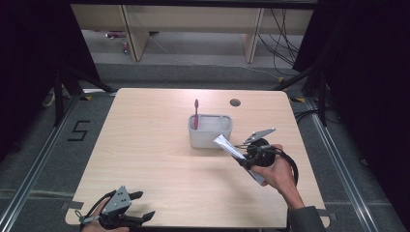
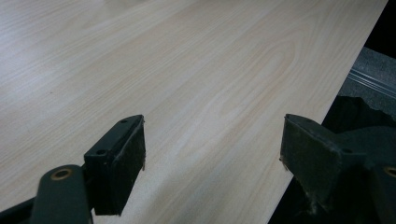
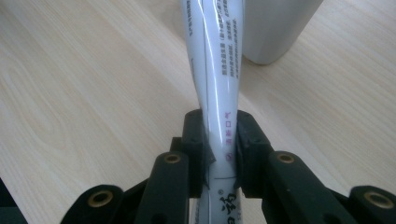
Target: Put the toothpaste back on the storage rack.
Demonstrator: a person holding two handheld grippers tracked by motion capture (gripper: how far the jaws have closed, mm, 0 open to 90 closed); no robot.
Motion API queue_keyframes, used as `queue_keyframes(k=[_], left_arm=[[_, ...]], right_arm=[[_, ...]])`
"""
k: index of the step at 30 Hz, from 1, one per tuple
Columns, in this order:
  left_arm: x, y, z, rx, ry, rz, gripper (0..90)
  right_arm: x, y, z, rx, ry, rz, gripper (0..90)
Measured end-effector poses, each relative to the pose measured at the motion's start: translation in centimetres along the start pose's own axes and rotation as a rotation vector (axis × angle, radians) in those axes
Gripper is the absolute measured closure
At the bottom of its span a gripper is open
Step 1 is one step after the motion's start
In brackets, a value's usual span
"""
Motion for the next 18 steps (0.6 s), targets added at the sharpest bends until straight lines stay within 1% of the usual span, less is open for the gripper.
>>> queue_keyframes(k=[1,2,3,4,5,6,7,8,9,10,11,12,13,14,15,16,17,18], left_arm=[[0.0,0.0,0.0,-0.002,-0.001,0.001,21.7],[0.0,0.1,0.0,-0.011,-0.008,-0.015,21.7],[0.0,0.0,0.0,-0.016,-0.012,-0.013,21.8],[0.1,0.0,0.0,-0.011,-0.003,-0.006,21.7],[0.0,0.1,0.0,-0.004,-0.004,-0.011,21.8],[0.0,0.0,-0.1,-0.004,-0.003,-0.001,21.8],[0.0,0.0,-0.1,-0.004,-0.002,-0.002,21.8],[0.0,0.0,0.0,-0.005,0.001,-0.003,21.8],[0.0,0.1,0.0,-0.005,-0.002,-0.011,21.8],[0.0,0.1,0.0,-0.003,-0.003,-0.009,21.8],[0.0,0.0,-0.1,-0.002,-0.004,-0.001,21.8],[0.0,0.0,-0.1,-0.002,-0.004,-0.001,21.8],[0.0,0.0,0.0,0.002,0.0,0.0,21.8],[0.0,0.1,0.0,-0.004,-0.003,-0.01,21.8],[0.0,0.1,0.0,-0.002,-0.003,-0.009,21.8],[0.0,0.1,0.0,-0.003,-0.002,-0.01,21.8],[0.0,0.0,0.0,-0.004,-0.002,-0.01,21.8],[0.0,0.1,-0.1,-0.016,-0.012,-0.013,21.7]], right_arm=[[0.0,0.0,0.0,-0.005,-0.002,0.001,76.4],[0.1,-0.1,0.0,0.0,-0.002,0.002,76.4],[0.1,-0.1,0.0,0.0,-0.004,-0.006,76.4],[0.1,-0.3,-0.1,0.006,-0.011,-0.016,76.4],[0.2,-0.4,-0.2,0.006,-0.004,-0.019,76.4],[0.2,-0.6,-0.1,0.004,0.007,-0.024,76.4],[0.3,-0.8,-0.2,0.002,0.011,-0.034,76.4],[0.3,-0.8,-0.3,-0.001,0.002,-0.047,76.4],[0.4,-1.0,-0.4,-0.003,0.012,-0.062,76.5],[0.4,-0.9,-0.5,-0.015,0.0,-0.081,76.4],[0.5,-1.1,-0.5,-0.025,0.026,-0.089,76.5],[0.6,-1.3,-0.6,-0.022,0.013,-0.094,76.5],[0.8,-1.4,-0.7,-0.014,0.013,-0.102,76.5],[0.9,-1.5,-0.8,-0.018,0.009,-0.118,76.5],[1.1,-1.7,-0.8,-0.021,0.022,-0.131,76.5],[1.3,-1.7,-0.9,-0.028,0.01,-0.15,76.5],[1.5,-1.8,-1.1,-0.049,0.012,-0.183,76.4],[1.6,-2.0,-1.1,-0.034,0.029,-0.187,76.5]])
Point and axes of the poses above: each handheld gripper's, and its own axes: y roughly forward along the jaws, x roughly out of its top, z roughly to its left, the point moved 1 cm from there along y, roughly forward along the jaws, and after that the axes turned 13 degrees about -y, right-handed, at the moved point
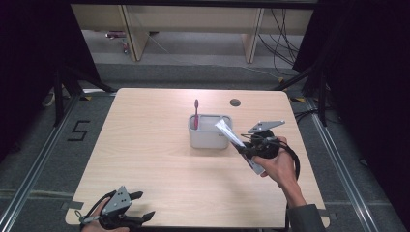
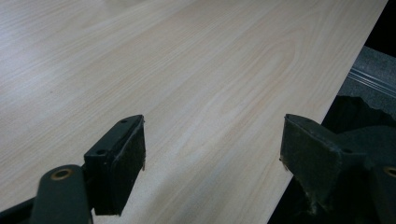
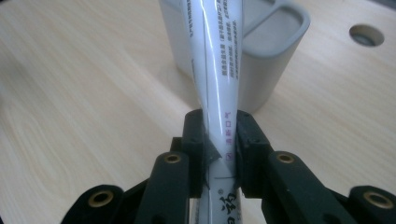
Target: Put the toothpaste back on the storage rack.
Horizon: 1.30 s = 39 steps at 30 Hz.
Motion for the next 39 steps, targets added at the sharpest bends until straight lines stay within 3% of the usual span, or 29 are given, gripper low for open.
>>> queue_keyframes(k=[4,5,7,10,11,18,19,20,26,27,29,32,34,37,39], left_arm=[[0.0,-0.1,0.2,0.011,0.027,0.019,21.7],[0.0,0.0,0.0,-0.001,0.003,-0.001,21.8],[0.0,0.0,0.0,0.0,-0.003,-0.003,21.7],[0.0,-0.1,0.0,0.001,0.001,-0.002,21.8],[0.0,-0.1,0.0,0.007,-0.007,-0.009,21.7],[0.0,-0.1,0.0,0.0,-0.009,0.005,21.7],[0.0,0.0,0.0,0.001,-0.008,-0.002,21.7],[0.0,0.0,0.0,0.002,-0.007,-0.002,21.7],[0.0,-0.2,0.0,0.004,-0.011,-0.003,21.7],[0.1,-0.3,0.2,0.02,0.016,0.017,21.7],[0.1,-0.3,-0.1,0.009,-0.01,-0.004,21.7],[0.1,-0.3,-0.1,0.007,-0.01,-0.003,21.7],[0.0,-0.2,-0.1,0.002,-0.007,-0.012,21.7],[0.1,-0.4,0.0,0.001,0.0,-0.005,21.8],[0.1,-0.3,0.0,0.0,-0.004,-0.007,21.7]], right_arm=[[0.6,0.1,-0.5,-0.008,0.022,-0.074,76.5],[0.8,0.2,-0.5,-0.008,0.035,-0.081,76.5],[1.1,0.5,-0.8,-0.022,0.004,-0.111,76.4],[1.6,0.7,-0.7,-0.023,0.032,-0.123,76.5],[1.8,0.8,-0.9,-0.024,0.014,-0.125,76.4],[2.9,1.2,-1.6,-0.039,0.027,-0.185,76.5],[3.1,1.3,-1.8,-0.048,0.009,-0.201,76.5],[3.3,1.4,-1.7,-0.03,0.046,-0.212,76.5],[4.6,1.9,-2.3,-0.054,0.037,-0.268,76.5],[4.8,2.1,-2.3,-0.051,0.043,-0.27,76.5],[5.1,2.4,-2.5,-0.061,0.035,-0.297,76.5],[5.6,2.7,-2.4,-0.046,0.066,-0.301,76.5],[5.9,3.2,-2.6,-0.051,0.045,-0.319,76.5],[6.4,3.6,-2.8,-0.044,0.077,-0.34,76.5],[6.7,4.0,-3.0,-0.055,0.062,-0.359,76.5]])
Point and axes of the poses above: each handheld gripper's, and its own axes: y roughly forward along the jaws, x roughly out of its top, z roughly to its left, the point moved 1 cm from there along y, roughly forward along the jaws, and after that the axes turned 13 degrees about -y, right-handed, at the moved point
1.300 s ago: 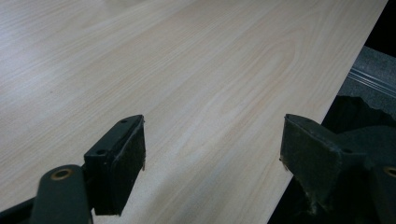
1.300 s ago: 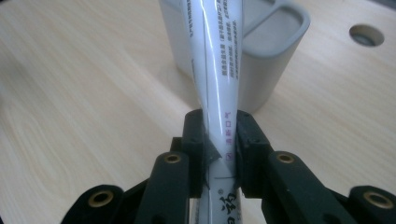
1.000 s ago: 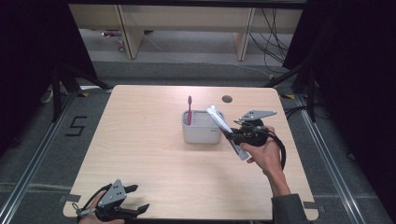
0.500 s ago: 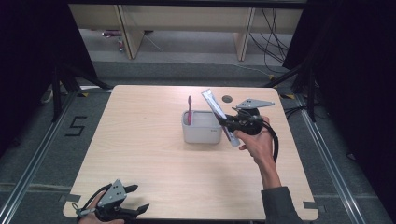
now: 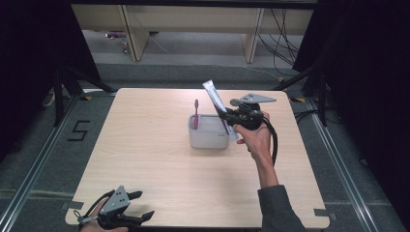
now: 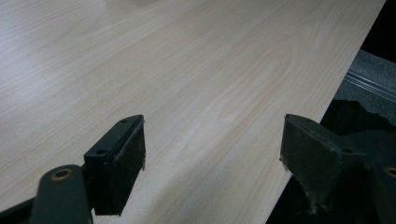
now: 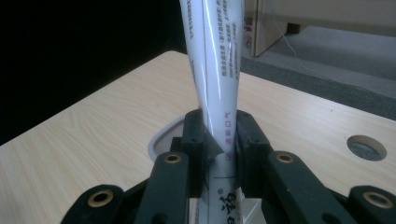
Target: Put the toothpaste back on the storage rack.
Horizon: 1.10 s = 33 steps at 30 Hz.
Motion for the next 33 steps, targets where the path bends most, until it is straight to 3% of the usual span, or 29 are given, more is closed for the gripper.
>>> queue_keyframes(k=[5,6,7,10,12,15,16,18,19,20,22,24,33], left_arm=[[0.0,0.0,0.0,0.0,0.015,0.01,21.7],[0.0,0.1,-0.1,-0.002,-0.001,-0.012,21.7],[0.1,-0.1,0.0,0.006,0.008,0.006,21.8],[0.0,-0.1,-0.1,-0.003,-0.005,-0.005,21.8],[0.0,-0.1,-0.1,-0.004,-0.008,-0.006,21.8],[0.0,-0.1,0.0,-0.006,0.016,0.004,21.7],[0.1,-0.2,0.1,-0.002,0.03,0.017,21.8],[0.1,-0.1,0.0,-0.012,0.013,0.003,21.7],[0.1,-0.2,0.1,-0.002,0.03,0.017,21.7],[0.0,-0.1,-0.2,-0.017,0.003,-0.003,21.8],[0.1,-0.2,0.1,-0.003,0.03,0.019,21.7],[0.0,-0.1,-0.1,-0.017,0.006,0.001,21.7],[0.0,-0.1,-0.2,-0.016,0.01,0.001,21.7]], right_arm=[[0.6,1.0,0.0,-0.011,0.032,-0.025,76.5],[0.7,1.3,0.0,-0.015,0.026,-0.031,76.5],[0.8,1.6,0.0,-0.017,0.031,-0.029,76.5],[1.0,2.4,-0.1,-0.015,0.035,-0.043,76.5],[1.1,2.9,-0.3,-0.033,0.012,-0.047,76.5],[1.2,3.6,-0.3,-0.02,0.037,-0.06,76.4],[1.1,3.8,-0.4,-0.021,0.024,-0.069,76.5],[1.0,4.3,-0.4,-0.025,0.049,-0.071,76.5],[1.0,4.5,-0.5,-0.028,0.052,-0.07,76.5],[1.0,4.7,-0.5,-0.026,0.067,-0.065,76.5],[0.8,5.2,-0.8,-0.037,0.045,-0.078,76.5],[0.7,5.5,-0.9,-0.042,0.049,-0.085,76.5],[0.0,6.7,-1.3,-0.053,0.057,-0.085,76.4]])
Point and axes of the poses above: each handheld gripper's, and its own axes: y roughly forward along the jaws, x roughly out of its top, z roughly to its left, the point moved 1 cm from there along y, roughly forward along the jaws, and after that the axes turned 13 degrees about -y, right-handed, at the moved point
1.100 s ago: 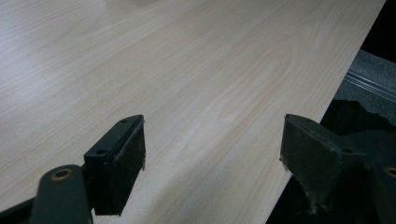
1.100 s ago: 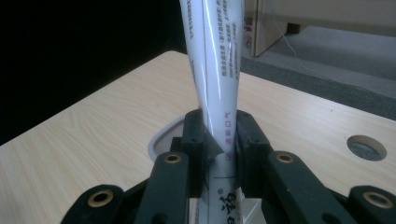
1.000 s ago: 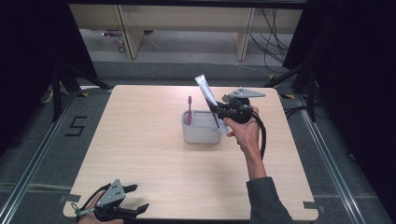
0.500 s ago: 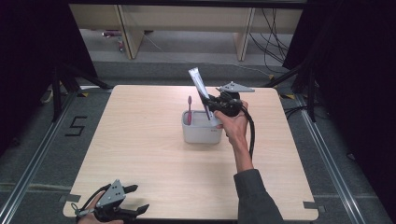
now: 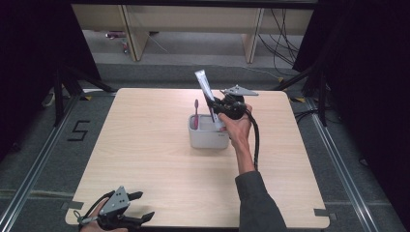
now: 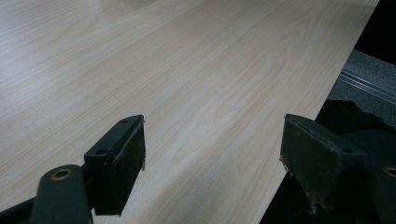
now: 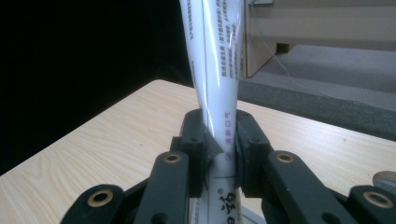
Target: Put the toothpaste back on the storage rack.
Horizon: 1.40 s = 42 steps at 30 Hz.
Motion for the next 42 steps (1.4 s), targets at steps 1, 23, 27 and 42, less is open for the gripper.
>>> queue_keyframes(k=[1,23,27,42], left_arm=[[0.0,0.0,0.0,0.0,0.002,0.002,21.7],[0.0,-0.1,-0.1,0.008,-0.003,-0.004,21.8],[0.1,-0.2,0.1,0.006,0.023,0.015,21.8],[0.0,-0.2,-0.1,-0.004,0.005,-0.006,21.8]], right_arm=[[0.0,0.0,0.0,-0.011,-0.008,0.006,76.4],[-0.8,1.5,0.1,-0.019,0.01,0.017,76.4],[-0.8,1.9,0.3,-0.022,0.017,0.007,76.4],[-1.9,2.5,0.6,-0.03,0.038,0.053,76.3]])
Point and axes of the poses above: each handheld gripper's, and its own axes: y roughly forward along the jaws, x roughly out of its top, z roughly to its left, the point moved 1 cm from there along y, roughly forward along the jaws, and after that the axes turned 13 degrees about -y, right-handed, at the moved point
